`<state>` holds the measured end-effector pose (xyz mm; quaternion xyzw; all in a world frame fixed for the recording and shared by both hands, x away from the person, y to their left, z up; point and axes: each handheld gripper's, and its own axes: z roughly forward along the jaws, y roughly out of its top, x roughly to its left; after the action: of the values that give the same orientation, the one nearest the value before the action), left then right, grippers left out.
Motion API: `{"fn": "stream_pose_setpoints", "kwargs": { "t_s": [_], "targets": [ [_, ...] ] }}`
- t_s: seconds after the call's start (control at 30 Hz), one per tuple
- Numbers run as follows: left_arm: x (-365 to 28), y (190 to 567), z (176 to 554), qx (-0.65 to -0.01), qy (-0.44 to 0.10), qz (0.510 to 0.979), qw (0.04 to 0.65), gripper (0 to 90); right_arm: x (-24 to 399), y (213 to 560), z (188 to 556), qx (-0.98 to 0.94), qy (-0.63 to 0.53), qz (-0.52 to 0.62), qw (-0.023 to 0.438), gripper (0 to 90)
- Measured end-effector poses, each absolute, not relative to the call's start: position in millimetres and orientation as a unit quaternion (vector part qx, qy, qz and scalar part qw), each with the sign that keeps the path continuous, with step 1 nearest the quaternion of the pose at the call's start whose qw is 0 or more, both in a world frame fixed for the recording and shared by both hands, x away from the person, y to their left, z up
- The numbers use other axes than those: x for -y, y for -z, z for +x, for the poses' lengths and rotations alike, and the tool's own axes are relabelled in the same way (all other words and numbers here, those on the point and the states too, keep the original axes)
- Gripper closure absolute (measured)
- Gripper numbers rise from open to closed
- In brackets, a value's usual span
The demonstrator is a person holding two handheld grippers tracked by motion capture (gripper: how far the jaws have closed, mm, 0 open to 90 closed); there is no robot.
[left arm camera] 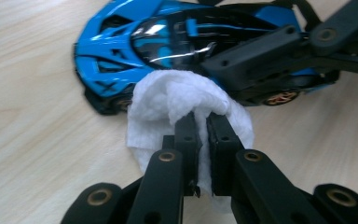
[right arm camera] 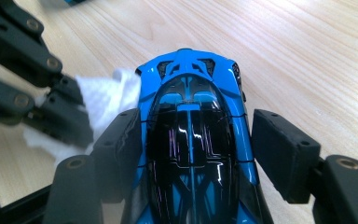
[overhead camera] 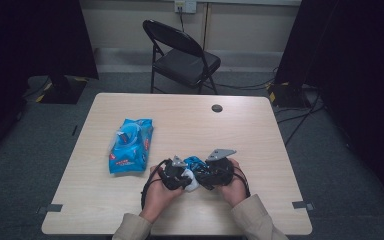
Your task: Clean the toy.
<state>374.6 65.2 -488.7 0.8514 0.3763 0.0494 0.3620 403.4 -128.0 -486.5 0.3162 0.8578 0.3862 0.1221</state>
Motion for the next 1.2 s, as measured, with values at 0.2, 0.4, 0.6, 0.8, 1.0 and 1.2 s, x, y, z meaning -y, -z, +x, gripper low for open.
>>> {"fn": "stream_pose_setpoints", "kwargs": {
  "t_s": [0.2, 0.4, 0.6, 0.8, 1.0, 1.2],
  "targets": [
    [-59, 488, 372, -0.367, -0.051, 0.858, 0.357, 84.8, 128, 486, 403, -0.857, -0.386, 0.318, 0.121, 34.4],
    [-56, 488, 369, -0.365, -0.048, 0.858, 0.359, 84.8, 128, 486, 403, -0.857, -0.387, 0.318, 0.121, 34.4],
    [-52, 488, 366, -0.361, -0.047, 0.859, 0.360, 84.9, 128, 487, 403, -0.857, -0.387, 0.319, 0.120, 34.4],
    [-47, 489, 361, -0.354, -0.038, 0.859, 0.368, 84.8, 128, 486, 403, -0.857, -0.386, 0.320, 0.120, 34.4],
    [-41, 489, 358, -0.350, -0.033, 0.861, 0.368, 84.8, 128, 487, 403, -0.857, -0.386, 0.319, 0.121, 34.4],
    [-37, 489, 355, -0.346, -0.032, 0.862, 0.369, 84.9, 128, 486, 403, -0.857, -0.386, 0.319, 0.122, 34.4]
  ]
}}
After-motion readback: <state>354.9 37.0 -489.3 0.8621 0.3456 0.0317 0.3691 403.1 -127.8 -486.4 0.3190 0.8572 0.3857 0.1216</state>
